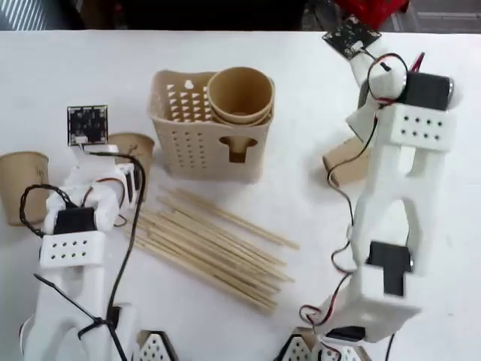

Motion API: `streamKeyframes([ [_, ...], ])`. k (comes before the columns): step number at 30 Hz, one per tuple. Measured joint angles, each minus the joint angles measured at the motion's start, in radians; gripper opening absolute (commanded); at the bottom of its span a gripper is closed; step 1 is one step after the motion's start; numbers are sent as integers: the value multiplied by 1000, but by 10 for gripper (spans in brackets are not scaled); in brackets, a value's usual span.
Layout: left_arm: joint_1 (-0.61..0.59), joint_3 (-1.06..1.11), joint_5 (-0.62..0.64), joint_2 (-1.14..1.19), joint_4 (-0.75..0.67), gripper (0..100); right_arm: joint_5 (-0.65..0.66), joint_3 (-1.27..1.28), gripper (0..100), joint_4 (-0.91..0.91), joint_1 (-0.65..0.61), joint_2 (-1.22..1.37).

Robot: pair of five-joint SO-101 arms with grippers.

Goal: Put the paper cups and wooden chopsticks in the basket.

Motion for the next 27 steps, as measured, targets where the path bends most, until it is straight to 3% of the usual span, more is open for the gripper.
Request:
streamKeyframes([
  [5,0,0,0,0,0,169,0,84,18,0,-15,-18],
  [10,0,0,0,0,0,169,0,91,21,-100,81,25],
  [18,0,0,0,0,0,169,5,92,295,-143,152,218],
  [27,0,0,0,0,0,169,6,-41,273,-144,173,433],
])
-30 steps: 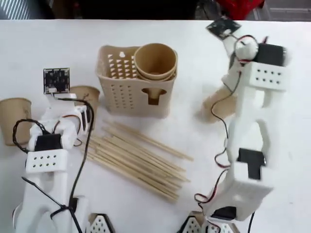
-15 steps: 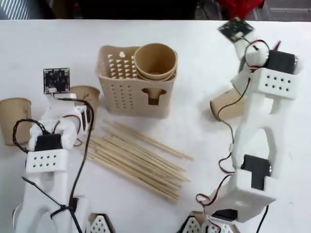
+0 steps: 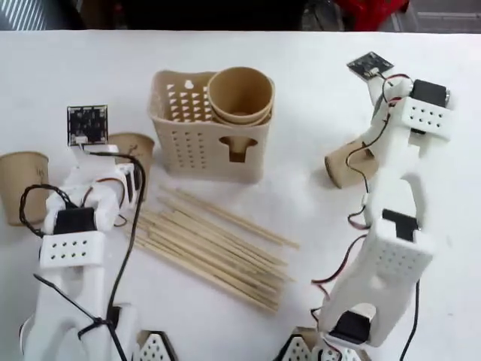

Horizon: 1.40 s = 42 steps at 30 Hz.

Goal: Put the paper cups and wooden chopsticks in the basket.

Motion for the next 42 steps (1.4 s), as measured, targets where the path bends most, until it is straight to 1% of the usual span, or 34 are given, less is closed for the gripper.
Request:
streamKeyframes([
  [5,0,0,0,0,0,169,0,-43,258,3,17,68],
  [7,0,0,0,0,0,169,0,-55,198,20,17,84],
  [11,0,0,0,0,0,169,0,-68,10,49,25,97],
  [13,0,0,0,0,0,169,3,-69,30,44,28,101],
  [15,0,0,0,0,0,169,3,-71,15,52,29,103],
  [18,0,0,0,0,0,169,5,-71,18,60,29,103],
  [23,0,0,0,0,0,169,5,-57,18,104,34,-6],
  [29,0,0,0,0,0,169,0,-60,17,141,2,-221],
  [34,0,0,0,0,0,169,0,63,17,141,-83,-368],
  [39,0,0,0,0,0,169,0,255,22,141,-166,-419],
  [40,0,0,0,0,0,169,0,273,29,141,-170,-420],
  [42,0,0,0,0,0,169,0,276,76,141,-172,-427],
])
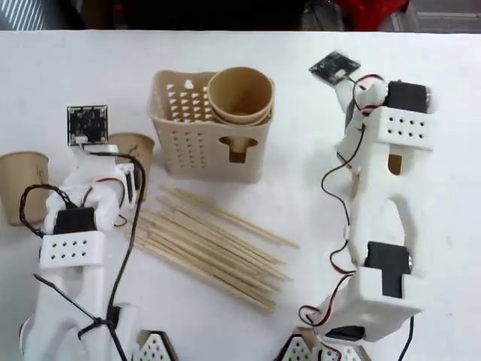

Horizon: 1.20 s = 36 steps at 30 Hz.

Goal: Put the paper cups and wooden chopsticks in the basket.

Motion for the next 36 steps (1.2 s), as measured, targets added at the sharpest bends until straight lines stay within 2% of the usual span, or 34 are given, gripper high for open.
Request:
streamKeyframes([
  [5,0,0,0,0,0,169,-81,-55,193,0,63,-71],
  [13,0,0,0,0,0,169,-97,-57,202,0,270,-81],
  [25,0,0,0,0,0,169,-101,-51,200,-92,311,230],
  [28,0,0,0,0,0,169,-101,-51,178,-118,311,267],
  [32,0,0,0,0,0,169,-101,-51,2,-133,311,308],
  [36,0,0,0,0,0,169,-101,-51,18,-141,311,308],
])
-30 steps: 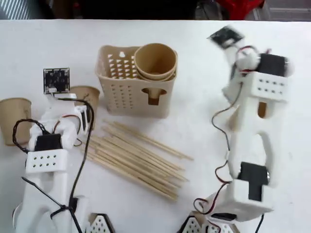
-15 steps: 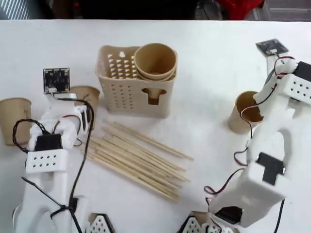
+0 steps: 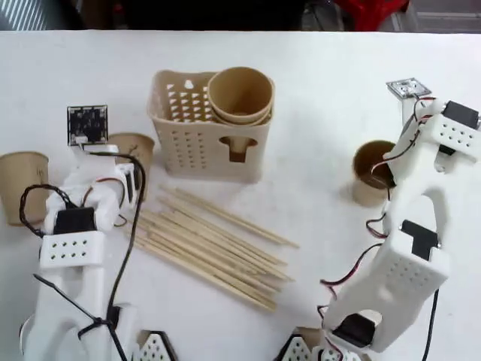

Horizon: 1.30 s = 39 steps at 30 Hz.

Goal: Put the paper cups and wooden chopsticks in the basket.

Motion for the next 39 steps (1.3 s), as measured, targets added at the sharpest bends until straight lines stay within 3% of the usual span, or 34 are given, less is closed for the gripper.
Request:
streamKeyframes([
  [10,0,0,0,0,0,169,-144,0,18,48,-40,-371],
  [20,0,0,0,0,0,169,-434,-43,18,63,-465,-875],
  [28,0,0,0,0,0,169,-525,-121,18,37,-715,-841],
  [39,0,0,0,0,0,169,-529,-124,18,-11,-721,-574],
])
